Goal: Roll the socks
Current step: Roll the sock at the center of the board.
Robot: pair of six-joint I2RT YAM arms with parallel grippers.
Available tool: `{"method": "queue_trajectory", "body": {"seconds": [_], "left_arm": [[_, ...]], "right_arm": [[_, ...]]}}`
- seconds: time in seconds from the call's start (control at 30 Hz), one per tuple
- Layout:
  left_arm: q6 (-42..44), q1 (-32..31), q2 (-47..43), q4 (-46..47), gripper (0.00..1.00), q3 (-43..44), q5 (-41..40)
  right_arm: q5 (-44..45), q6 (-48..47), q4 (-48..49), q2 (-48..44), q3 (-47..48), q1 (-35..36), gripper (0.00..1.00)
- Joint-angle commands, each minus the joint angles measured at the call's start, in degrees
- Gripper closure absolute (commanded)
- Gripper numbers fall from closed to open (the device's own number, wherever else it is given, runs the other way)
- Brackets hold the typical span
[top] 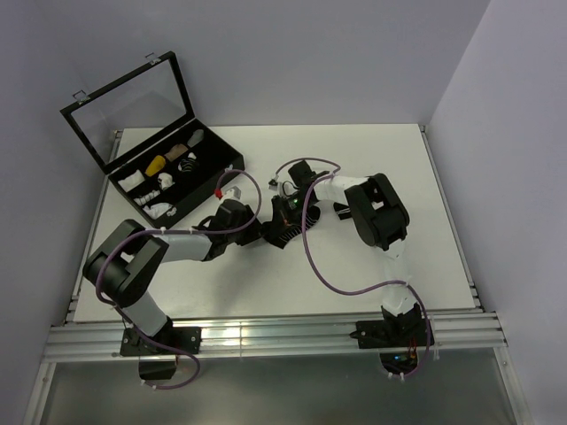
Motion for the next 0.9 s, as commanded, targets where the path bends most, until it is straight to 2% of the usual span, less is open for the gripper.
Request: {"method": "queue_trajectory", "body": {"seconds": [0.0,0.17,0.33,0.63,0.87], "left_arm": [[2.27,-0.18,0.56,-7.45,0.59,-1.45,0.20],[3.15,-0.18,-0.23,-7.63,0.59,-2.51,-0.59],[4.20,-0.18,1.70,-8.51,0.64,-0.85,-0.85],[5.17,-0.18,4.86,-8.42,0.66,0.74,0.55],[5.00,-0.18,5.74,-8.68,0.78,0.30,0.73]], "right_arm": [[2.46,-0.07,2.18,-0.84,-1.02,-0.54,1.00],[2.72,0.20,2.44,-1.19,-1.28,-0.54,1.00],[3.07,0.55,2.79,-1.36,-1.55,-0.54,1.00],[3.07,0.99,3.23,-1.71,-1.99,-0.54,1.00],[3.78,1.95,4.20,-2.76,-2.60,-0.45,0.99]]}}
